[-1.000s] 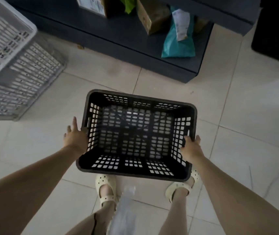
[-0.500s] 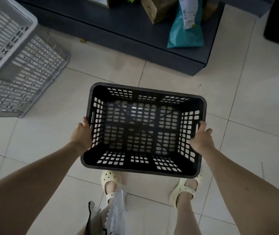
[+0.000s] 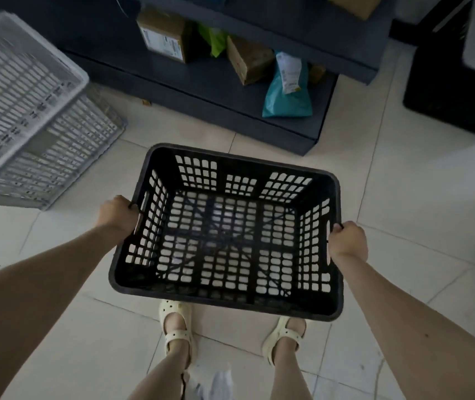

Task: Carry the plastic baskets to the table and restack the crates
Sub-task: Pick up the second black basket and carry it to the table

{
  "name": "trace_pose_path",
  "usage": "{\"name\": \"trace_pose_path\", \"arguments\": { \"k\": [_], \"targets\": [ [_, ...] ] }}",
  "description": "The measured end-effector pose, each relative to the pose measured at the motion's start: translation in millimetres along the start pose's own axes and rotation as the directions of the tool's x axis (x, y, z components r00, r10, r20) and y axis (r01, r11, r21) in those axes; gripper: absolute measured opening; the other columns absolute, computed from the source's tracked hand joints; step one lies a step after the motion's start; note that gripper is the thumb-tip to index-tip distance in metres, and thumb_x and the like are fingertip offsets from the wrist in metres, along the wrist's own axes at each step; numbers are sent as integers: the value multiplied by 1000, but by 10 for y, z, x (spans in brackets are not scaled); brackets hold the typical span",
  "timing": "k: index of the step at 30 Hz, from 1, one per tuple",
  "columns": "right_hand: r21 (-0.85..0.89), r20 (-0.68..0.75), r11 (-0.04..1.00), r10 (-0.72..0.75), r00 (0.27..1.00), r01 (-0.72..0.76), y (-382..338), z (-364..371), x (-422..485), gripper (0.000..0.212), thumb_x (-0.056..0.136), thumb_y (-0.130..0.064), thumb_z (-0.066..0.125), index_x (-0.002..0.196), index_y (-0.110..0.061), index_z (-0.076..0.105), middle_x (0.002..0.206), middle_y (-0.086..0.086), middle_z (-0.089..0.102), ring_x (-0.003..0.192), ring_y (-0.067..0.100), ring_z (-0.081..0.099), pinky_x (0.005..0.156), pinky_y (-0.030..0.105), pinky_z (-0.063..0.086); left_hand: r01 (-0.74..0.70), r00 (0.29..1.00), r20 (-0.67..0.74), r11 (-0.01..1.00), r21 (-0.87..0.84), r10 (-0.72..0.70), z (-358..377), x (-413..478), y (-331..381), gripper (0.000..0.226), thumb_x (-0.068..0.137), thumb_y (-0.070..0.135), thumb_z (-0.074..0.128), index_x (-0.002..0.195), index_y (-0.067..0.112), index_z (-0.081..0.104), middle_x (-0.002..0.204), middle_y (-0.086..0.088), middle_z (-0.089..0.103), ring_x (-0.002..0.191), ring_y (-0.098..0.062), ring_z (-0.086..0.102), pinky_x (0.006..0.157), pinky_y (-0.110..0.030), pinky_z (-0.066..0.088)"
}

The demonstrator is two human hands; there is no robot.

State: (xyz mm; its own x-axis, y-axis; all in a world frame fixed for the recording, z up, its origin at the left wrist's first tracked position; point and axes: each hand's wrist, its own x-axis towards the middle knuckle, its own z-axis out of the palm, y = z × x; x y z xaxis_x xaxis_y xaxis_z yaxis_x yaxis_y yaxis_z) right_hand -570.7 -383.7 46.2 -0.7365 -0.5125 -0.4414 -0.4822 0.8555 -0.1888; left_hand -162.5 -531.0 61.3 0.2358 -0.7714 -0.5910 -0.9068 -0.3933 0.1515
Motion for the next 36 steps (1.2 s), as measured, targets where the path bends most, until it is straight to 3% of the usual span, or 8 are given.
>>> {"name": "trace_pose_path", "arguments": {
  "k": [3,7,11,17,21,29,32,36],
  "targets": [
    [23,43,999,-31,999,30,-231,-1058,-279,30,100,-21,44,86,-1,61,75,12,57,73,29,53,64,31,38,-76,993,97,995,60,70,-890,-508,244,26,90,17,58,97,-7,65,87,-20,64,80,-35,61,66,-32,45],
    [68,16,993,-103,995,101,-422,-2530,-699,32,93,-25,55,78,-1,69,82,21,67,87,38,66,71,32,44,-221,966,142,974,40,214,-2186,-1327,626,23,86,17,64,90,-6,64,86,-23,67,80,-34,67,61,-29,45],
    [193,-74,954,-217,973,228,-667,-4092,-1217,35,92,-25,58,66,-6,70,65,14,66,64,30,64,66,33,48,-345,939,24,935,82,344,-3476,-2140,1021,28,71,32,64,73,5,61,74,-10,62,76,-26,61,64,-29,44],
    [306,-328,862,-303,895,404,-526,-6168,-1939,38,92,-20,61,74,12,68,78,29,65,86,39,65,65,32,47,-461,866,-239,887,-35,440,-4859,-3652,1819,23,86,23,61,72,5,57,70,-10,57,62,-23,55,53,-28,36],
    [343,-434,833,-270,859,435,-120,-7176,-2293,33,90,-22,61,62,-5,57,74,27,63,82,37,65,56,30,34,-570,789,-384,805,-165,480,-5408,-4461,2357,20,82,19,65,80,-1,67,81,-18,69,71,-27,63,58,-29,45],
    [354,-653,839,-94,751,413,776,-8754,-2780,30,90,-13,53,113,5,61,111,22,64,104,37,62,78,33,46,-710,698,-440,621,-331,564,-5967,-5850,3742,9,91,3,59,96,-4,57,107,-24,56,90,-33,54,77,-38,39],
    [360,-673,849,-50,738,386,1052,-9088,-2639,9,87,-9,53,92,-1,53,81,11,54,71,27,51,62,28,38,-730,682,-438,581,-360,586,-5963,-6006,4360,50,93,4,56,138,-8,37,137,-26,44,121,-42,47,86,-40,39],
    [409,-685,847,38,728,340,1363,-9304,-2166,17,84,-11,53,70,-8,43,72,8,51,60,22,48,50,26,33,-731,679,-332,561,-390,654,-5793,-6003,5078,59,91,7,61,142,-7,34,140,-27,44,121,-42,49,89,-41,43]
  ]
}}
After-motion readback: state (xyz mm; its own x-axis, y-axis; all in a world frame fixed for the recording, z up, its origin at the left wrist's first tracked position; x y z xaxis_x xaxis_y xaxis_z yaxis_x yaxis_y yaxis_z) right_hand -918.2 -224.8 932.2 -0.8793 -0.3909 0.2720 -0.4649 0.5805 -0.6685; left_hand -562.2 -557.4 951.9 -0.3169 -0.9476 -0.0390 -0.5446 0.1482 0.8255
